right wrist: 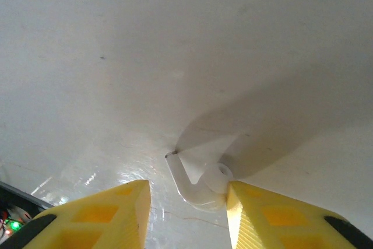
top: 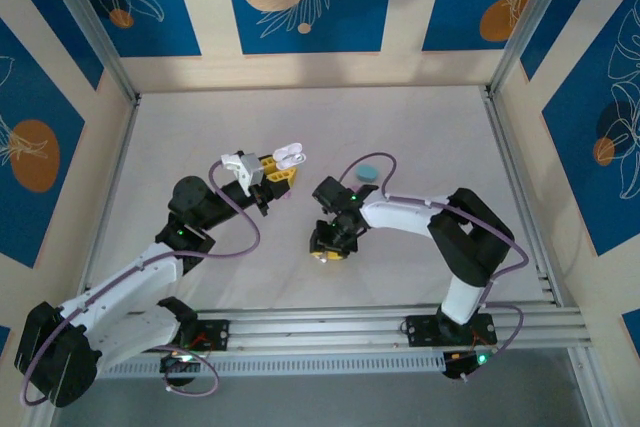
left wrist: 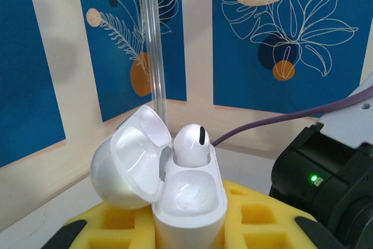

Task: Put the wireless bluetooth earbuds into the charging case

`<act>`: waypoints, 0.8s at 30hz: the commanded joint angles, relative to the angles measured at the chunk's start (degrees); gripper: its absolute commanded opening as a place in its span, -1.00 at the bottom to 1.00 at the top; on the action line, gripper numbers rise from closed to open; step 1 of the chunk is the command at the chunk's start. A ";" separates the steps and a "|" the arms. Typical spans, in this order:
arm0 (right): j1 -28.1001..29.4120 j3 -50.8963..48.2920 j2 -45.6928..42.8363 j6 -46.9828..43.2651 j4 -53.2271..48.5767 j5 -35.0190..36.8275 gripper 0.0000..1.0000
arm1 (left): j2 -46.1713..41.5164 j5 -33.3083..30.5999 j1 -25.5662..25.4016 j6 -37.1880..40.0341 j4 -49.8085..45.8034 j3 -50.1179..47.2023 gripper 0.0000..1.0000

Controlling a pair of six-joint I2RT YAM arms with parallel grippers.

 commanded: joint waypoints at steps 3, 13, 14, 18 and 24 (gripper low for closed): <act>2.28 5.73 3.88 -4.30 -6.21 0.04 -0.21 | -0.38 -0.65 -0.57 1.12 0.72 0.21 -0.66; 3.59 5.82 3.74 -6.33 -11.69 6.21 -0.28 | -0.96 -0.95 -0.58 1.18 0.14 0.29 -0.66; 3.62 5.39 3.43 -6.42 -11.77 6.33 -0.29 | -0.81 -0.87 -0.58 1.20 0.14 0.37 -0.66; 3.22 4.31 2.47 -6.70 -12.96 7.96 -0.30 | -0.42 -0.62 -0.52 1.08 0.28 0.64 -0.66; 2.82 5.20 -1.08 -9.72 -11.42 9.15 -0.28 | -0.67 -0.71 -0.56 0.74 0.36 0.78 -0.65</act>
